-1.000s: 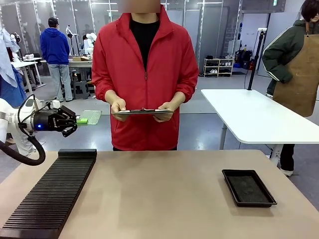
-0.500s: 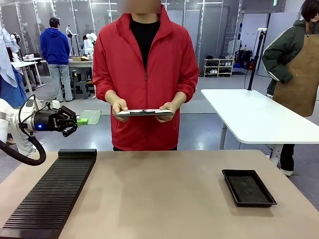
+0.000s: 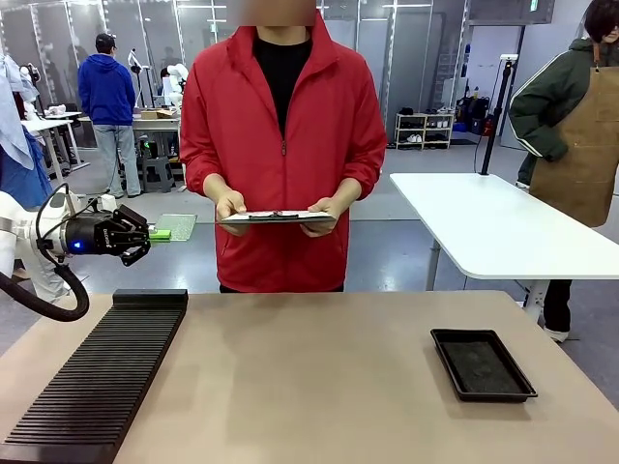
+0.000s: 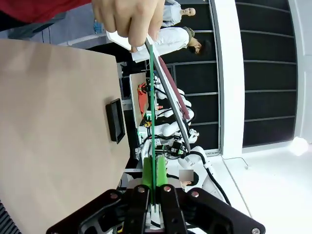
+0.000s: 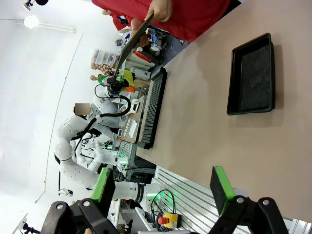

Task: Inspect the PCB.
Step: Release the Blank PCB you were holding.

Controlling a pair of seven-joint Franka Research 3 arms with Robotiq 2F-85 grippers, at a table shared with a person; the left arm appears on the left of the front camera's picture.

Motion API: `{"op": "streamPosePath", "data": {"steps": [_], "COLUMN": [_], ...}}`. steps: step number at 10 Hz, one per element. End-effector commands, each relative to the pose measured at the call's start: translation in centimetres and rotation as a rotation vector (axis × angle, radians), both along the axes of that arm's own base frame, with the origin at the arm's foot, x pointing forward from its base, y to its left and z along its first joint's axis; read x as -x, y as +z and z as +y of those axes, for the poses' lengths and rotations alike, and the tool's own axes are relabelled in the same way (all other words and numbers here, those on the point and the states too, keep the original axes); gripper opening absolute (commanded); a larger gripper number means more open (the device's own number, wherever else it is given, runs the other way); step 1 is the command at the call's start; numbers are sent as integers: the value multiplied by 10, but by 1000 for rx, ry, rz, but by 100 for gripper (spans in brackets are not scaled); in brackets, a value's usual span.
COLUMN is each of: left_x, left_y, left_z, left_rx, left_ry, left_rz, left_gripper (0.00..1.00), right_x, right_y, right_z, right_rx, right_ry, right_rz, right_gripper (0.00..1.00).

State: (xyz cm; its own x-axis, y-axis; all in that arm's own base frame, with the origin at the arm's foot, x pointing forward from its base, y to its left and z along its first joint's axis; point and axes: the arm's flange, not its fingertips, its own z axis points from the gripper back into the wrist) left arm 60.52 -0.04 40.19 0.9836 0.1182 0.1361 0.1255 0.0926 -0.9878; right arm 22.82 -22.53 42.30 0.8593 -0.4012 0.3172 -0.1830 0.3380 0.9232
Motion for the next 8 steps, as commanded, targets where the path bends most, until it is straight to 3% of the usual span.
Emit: {"op": "streamPosePath", "data": {"steps": [1,8], "left_x": [2,2], "left_y": [2,2], "left_z": [-1,-1], "left_rx": [1,1], "left_ry": [-16,-16], "left_rz": [0,0], "left_gripper": [3,3], "right_x": [1,1], "right_y": [1,1], "right_z": [-1,-1], "right_rx": [-1,-1], "right_ry": [6,6], "right_rz": [-20,-20], "right_gripper": [100,100]}}
